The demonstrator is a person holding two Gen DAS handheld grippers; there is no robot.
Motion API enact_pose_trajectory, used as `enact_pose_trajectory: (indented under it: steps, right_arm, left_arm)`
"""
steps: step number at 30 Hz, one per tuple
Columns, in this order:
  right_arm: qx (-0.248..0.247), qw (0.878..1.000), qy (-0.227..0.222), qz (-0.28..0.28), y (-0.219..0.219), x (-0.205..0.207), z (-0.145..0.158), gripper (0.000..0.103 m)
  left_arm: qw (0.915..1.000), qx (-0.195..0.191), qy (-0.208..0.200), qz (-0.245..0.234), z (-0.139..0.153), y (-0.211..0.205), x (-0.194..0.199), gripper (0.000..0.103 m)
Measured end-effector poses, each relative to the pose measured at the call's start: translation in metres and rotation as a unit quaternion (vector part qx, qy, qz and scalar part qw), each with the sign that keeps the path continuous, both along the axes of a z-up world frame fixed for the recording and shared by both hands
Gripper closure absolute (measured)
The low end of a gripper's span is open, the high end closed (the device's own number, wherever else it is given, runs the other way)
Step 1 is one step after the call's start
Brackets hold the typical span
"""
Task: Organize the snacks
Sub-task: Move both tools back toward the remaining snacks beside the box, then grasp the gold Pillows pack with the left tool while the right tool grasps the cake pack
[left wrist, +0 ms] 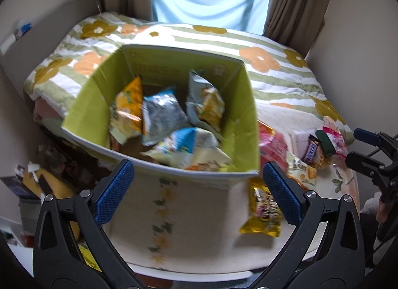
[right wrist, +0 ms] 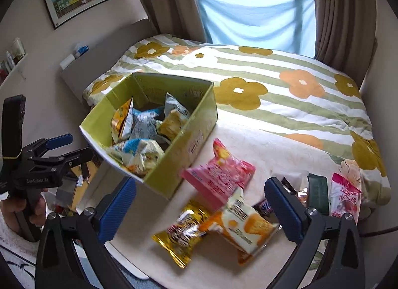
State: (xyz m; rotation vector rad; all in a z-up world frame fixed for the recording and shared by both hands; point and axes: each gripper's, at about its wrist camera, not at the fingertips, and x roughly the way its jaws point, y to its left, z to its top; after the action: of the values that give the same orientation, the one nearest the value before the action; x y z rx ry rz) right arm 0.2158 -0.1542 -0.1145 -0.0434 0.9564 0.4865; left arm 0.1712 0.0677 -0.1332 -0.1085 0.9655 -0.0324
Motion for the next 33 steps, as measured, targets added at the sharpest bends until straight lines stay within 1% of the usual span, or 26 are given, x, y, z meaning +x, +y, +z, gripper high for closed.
enact_pose_trajectory:
  steps: [6, 8, 12, 16, 20, 23, 24, 27, 29, 31, 33]
  right_arm:
    - [-0.014, 0.998, -0.006, 0.064, -0.036, -0.012, -0.022, 0.000]
    - [-0.011, 0.996, -0.003, 0.084, -0.046, -0.014, -0.030, 0.000]
    - [-0.010, 0.992, -0.006, 0.125, -0.060, -0.016, -0.048, 0.000]
    - [-0.017, 0.986, -0.012, 0.163, -0.066, -0.016, -0.070, 0.000]
    - [-0.023, 0.981, -0.020, 0.192, -0.068, -0.017, -0.092, 0.000]
    - [-0.027, 0.979, -0.020, 0.203, -0.068, -0.016, -0.109, 0.001]
    - [-0.029, 0.978, -0.019, 0.206, -0.068, -0.015, -0.115, 0.003]
    - [-0.036, 0.976, -0.022, 0.214, -0.066, -0.013, -0.128, 0.004]
    - [-0.035, 0.975, -0.025, 0.220, -0.064, -0.011, -0.132, 0.004]
    - [-0.034, 0.973, -0.025, 0.227, -0.062, -0.006, -0.138, 0.004]
    - [-0.036, 0.972, -0.026, 0.232, -0.061, -0.003, -0.142, 0.004]
  left_arm:
    - [0.9999, -0.001, 0.017, 0.002, -0.022, -0.053, -0.014, 0.001]
    - [0.9998, -0.005, 0.021, 0.005, -0.029, -0.065, -0.017, 0.001]
    - [0.9995, -0.009, 0.030, 0.012, -0.052, -0.091, -0.025, 0.001]
    - [0.9988, -0.014, 0.046, 0.005, -0.082, -0.113, -0.028, 0.001]
    - [0.9978, 0.003, 0.063, -0.018, -0.114, -0.132, -0.032, 0.001]
    - [0.9967, 0.018, 0.073, -0.031, -0.133, -0.142, -0.032, 0.001]
    - [0.9965, 0.021, 0.073, -0.034, -0.138, -0.143, -0.031, 0.001]
    - [0.9965, 0.028, 0.068, -0.040, -0.150, -0.147, -0.028, 0.001]
    - [0.9964, 0.032, 0.065, -0.044, -0.156, -0.148, -0.024, 0.004]
    - [0.9961, 0.034, 0.066, -0.048, -0.161, -0.149, -0.019, 0.014]
    - [0.9958, 0.035, 0.067, -0.052, -0.165, -0.149, -0.016, 0.017]
